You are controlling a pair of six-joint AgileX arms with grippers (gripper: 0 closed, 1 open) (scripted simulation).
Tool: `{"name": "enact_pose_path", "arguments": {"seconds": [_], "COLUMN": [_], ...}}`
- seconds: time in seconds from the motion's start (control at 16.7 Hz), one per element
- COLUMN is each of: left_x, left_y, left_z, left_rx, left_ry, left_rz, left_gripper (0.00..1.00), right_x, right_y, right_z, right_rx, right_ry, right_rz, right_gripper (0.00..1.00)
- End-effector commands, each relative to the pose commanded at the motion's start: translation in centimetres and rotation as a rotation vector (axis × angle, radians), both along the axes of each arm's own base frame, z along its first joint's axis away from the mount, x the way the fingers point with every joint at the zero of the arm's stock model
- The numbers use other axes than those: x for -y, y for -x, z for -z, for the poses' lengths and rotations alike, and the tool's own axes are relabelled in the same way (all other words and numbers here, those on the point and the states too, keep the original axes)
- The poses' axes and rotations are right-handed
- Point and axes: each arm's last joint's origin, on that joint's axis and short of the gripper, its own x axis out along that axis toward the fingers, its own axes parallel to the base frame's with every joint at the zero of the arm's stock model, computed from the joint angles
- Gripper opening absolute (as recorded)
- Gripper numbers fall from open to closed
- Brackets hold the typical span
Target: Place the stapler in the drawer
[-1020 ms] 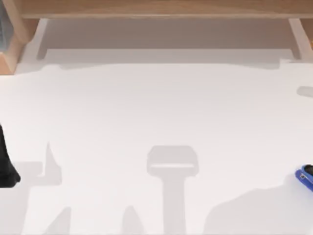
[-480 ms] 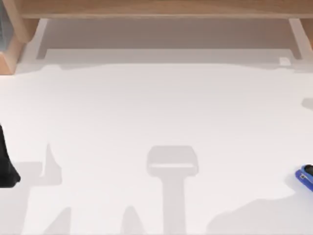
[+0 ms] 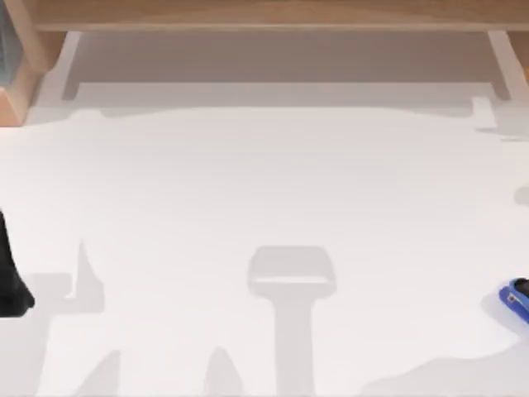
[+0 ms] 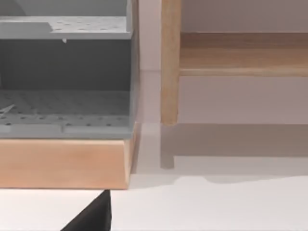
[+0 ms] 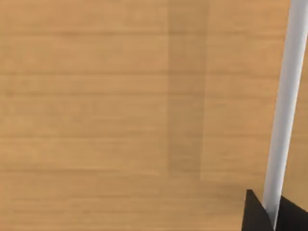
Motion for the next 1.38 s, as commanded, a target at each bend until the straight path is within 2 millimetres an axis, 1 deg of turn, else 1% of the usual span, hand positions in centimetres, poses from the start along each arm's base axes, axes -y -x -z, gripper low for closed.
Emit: {"name": "enact_pose_path", "arguments": {"seconds": [0.06,0.18,0.48,0.54,0.66,0.84,0.96,1.2,1.38], "left_x": [0.0,0.0,0.0,0.0,0.0,0.0,0.0,0.0,0.0], "left_y": [0.0,0.0,0.0,0.0,0.0,0.0,0.0,0.0,0.0], "left_z": [0.0,0.0,0.0,0.0,0.0,0.0,0.0,0.0,0.0], "left_rx": [0.000,0.000,0.000,0.000,0.000,0.000,0.000,0.000,0.000], "left_ry": [0.000,0.000,0.000,0.000,0.000,0.000,0.000,0.000,0.000], "left_rz": [0.000,0.000,0.000,0.000,0.000,0.000,0.000,0.000,0.000], "left_gripper": [1.00,1.00,1.00,1.00,1.00,1.00,1.00,1.00,1.00], "right_x": [0.0,0.1,-0.1,-0.1,-0.1,-0.1,0.0,0.1,-0.2], "right_y": [0.1,1.0,5.4,6.0,6.3,6.2,6.7,9.5,11.9], "right_z": [-0.1,-0.1,0.2,0.1,0.0,0.1,-0.1,0.1,0.4], "right_rx": [0.002,0.005,-0.006,-0.004,0.000,0.000,0.006,0.001,-0.011], "right_ry": [0.002,0.006,0.000,-0.001,0.000,-0.001,0.006,0.004,-0.008], "right_rz": [0.000,-0.002,-0.001,0.000,0.000,-0.001,-0.003,0.000,0.001], "right_gripper": [0.00,0.00,0.00,0.00,0.00,0.00,0.00,0.00,0.00]}}
